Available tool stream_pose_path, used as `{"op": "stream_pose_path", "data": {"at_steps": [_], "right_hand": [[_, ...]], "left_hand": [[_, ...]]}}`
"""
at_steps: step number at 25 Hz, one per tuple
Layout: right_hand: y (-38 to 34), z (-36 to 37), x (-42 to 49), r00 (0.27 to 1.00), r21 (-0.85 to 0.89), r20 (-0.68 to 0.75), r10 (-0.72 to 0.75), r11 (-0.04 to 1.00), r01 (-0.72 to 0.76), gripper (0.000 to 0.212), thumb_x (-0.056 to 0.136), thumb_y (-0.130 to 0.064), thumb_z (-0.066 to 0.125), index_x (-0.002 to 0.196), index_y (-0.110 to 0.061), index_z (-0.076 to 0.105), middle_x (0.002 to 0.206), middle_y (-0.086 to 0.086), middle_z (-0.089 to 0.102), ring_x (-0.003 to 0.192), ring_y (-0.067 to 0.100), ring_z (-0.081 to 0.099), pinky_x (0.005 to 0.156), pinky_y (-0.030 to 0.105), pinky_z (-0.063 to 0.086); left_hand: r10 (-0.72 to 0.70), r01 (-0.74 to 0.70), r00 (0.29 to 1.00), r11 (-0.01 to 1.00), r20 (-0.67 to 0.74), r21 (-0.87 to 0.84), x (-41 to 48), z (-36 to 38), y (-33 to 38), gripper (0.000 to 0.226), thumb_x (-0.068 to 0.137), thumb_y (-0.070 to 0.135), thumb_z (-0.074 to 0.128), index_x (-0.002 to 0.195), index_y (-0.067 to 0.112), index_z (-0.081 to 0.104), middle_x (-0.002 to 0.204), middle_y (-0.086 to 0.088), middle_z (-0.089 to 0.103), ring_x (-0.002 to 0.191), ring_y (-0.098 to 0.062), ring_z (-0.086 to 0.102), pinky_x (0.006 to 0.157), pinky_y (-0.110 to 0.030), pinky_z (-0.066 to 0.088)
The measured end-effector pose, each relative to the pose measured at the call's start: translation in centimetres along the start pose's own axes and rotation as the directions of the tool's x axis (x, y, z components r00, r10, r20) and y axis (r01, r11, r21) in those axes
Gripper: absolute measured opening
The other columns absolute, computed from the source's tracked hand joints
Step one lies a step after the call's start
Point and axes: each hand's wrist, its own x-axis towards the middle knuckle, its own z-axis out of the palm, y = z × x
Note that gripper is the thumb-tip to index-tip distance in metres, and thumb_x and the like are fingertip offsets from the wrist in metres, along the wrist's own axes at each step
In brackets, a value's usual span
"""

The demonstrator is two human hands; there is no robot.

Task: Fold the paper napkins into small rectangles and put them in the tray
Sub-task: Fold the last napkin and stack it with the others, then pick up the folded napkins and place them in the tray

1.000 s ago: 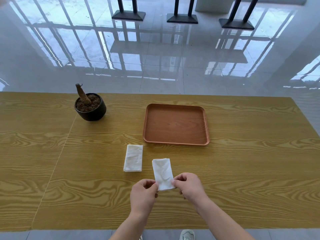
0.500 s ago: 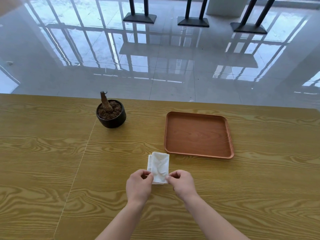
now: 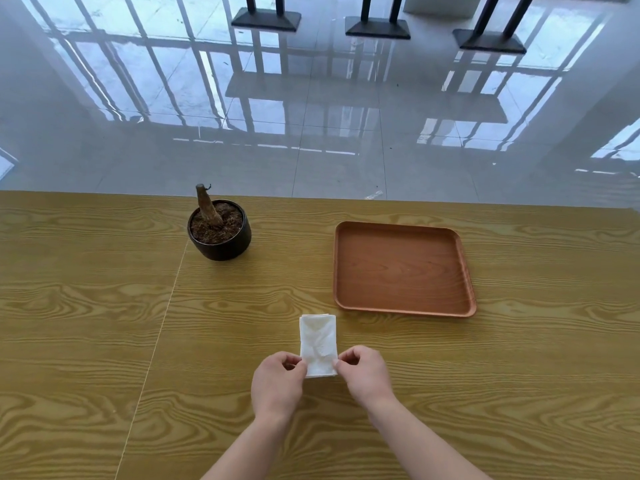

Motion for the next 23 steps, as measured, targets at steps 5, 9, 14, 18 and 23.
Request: {"op": "stream_pose_path", "data": {"at_steps": [5,9,14,18,23], "right_hand": [[0.1,0.1,0.2,1.0,-0.033,0.018,0.001,0.999,0.0,0.009,0.082,-0.028,0.074,0.079,-0.022,0.07,0.079,-0.008,0.072,0.077,0.009,0.066,0.076,0.033,0.055],[0.3,-0.2,0.4,0.999,-0.089,-0.006,-0.033,0.996,0.033,0.011,0.082,-0.033,0.073,0.081,-0.025,0.066,0.078,-0.011,0.069,0.075,0.005,0.063,0.072,0.028,0.052],[0.1,-0.1,0.9,0.982,-0.239,-0.031,-0.189,0.955,0.176,0.019,0.086,-0.039,0.067,0.101,-0.027,0.066,0.094,-0.013,0.065,0.087,0.008,0.061,0.078,0.028,0.052],[0.0,0.3,0.9,0.964,-0.312,0.001,-0.265,0.916,0.252,0.023,0.088,-0.043,0.063,0.105,-0.028,0.066,0.097,-0.013,0.061,0.087,0.009,0.06,0.076,0.029,0.051],[0.5,0.0,1.2,0.961,-0.287,0.01,-0.276,0.92,0.267,0.029,0.089,-0.043,0.064,0.114,-0.026,0.065,0.098,-0.013,0.06,0.089,0.009,0.058,0.078,0.027,0.049]], "left_hand": [[-0.023,0.023,0.999,1.0,-0.026,-0.018,0.1,0.0,-0.4,0.01,0.079,0.027,0.075,0.073,0.03,0.068,0.07,0.01,0.07,0.066,-0.002,0.064,0.055,-0.021,0.043],[-0.007,0.006,0.999,1.0,-0.036,-0.013,0.2,0.2,-0.3,0.007,0.081,0.027,0.074,0.088,0.028,0.071,0.077,0.011,0.069,0.072,-0.004,0.064,0.063,-0.025,0.047],[0.116,-0.113,0.992,0.991,-0.04,0.077,0.6,0.7,0.2,0.026,0.086,0.028,0.068,0.112,0.024,0.071,0.087,0.006,0.068,0.082,-0.01,0.063,0.075,-0.032,0.052],[0.166,-0.16,0.985,0.978,-0.038,0.131,0.9,0.7,0.5,0.03,0.089,0.029,0.065,0.118,0.025,0.07,0.087,0.01,0.064,0.083,-0.01,0.061,0.073,-0.031,0.05],[0.117,-0.114,0.993,0.991,-0.036,0.064,1.2,0.3,0.4,0.038,0.088,0.032,0.069,0.123,0.016,0.067,0.088,0.007,0.067,0.085,-0.013,0.063,0.08,-0.033,0.051]]}}
